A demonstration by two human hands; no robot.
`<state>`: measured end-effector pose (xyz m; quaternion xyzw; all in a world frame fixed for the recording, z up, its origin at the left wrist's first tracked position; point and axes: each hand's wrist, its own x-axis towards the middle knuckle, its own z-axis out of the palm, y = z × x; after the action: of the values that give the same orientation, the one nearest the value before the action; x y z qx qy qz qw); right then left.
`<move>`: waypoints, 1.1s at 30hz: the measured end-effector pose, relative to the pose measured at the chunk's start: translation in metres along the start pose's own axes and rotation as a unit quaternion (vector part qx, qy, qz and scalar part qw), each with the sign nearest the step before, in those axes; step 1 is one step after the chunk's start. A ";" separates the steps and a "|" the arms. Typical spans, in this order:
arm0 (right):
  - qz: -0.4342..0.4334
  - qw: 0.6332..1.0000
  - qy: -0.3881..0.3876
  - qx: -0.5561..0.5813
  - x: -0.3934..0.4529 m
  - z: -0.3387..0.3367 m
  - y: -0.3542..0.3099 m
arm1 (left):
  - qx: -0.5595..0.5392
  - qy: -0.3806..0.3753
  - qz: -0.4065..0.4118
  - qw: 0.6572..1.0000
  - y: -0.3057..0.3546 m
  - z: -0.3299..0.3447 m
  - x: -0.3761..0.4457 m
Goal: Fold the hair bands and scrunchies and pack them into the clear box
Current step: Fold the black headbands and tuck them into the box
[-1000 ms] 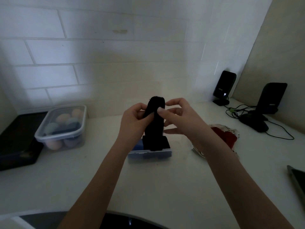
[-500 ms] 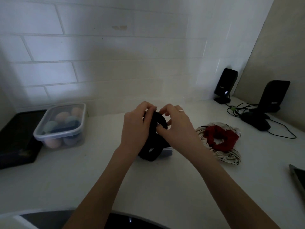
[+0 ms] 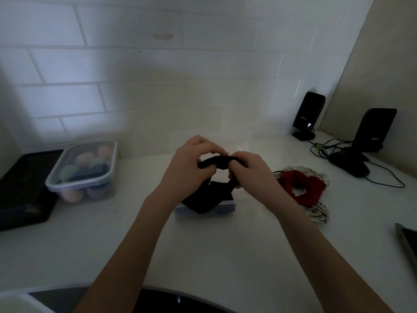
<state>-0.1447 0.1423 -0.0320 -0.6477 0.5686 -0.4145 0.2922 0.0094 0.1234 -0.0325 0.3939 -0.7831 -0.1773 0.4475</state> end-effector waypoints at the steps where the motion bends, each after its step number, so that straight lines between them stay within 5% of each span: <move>1: 0.004 1.000 -0.018 0.008 0.000 -0.001 -0.002 | 0.004 0.003 0.005 1.000 0.002 0.000 0.001; 5: 0.000 0.997 -0.078 0.009 -0.006 -0.002 -0.004 | 0.025 0.014 0.012 1.000 0.005 0.001 0.002; 11: -0.165 0.951 0.141 -0.222 -0.009 0.005 0.004 | 0.060 0.051 -0.040 0.996 0.011 0.008 0.000; 22: -0.150 0.883 0.235 -0.378 -0.006 0.018 -0.005 | 0.179 0.095 0.013 0.979 0.015 0.021 -0.001; 33: -0.110 0.920 0.190 -0.326 -0.009 0.019 -0.002 | 0.121 0.119 -0.041 0.985 0.025 0.022 -0.001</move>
<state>-0.1277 0.1492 -0.0414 -0.6747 0.6423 -0.3508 -0.0957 -0.0202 0.1380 -0.0296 0.4949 -0.7230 -0.0515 0.4793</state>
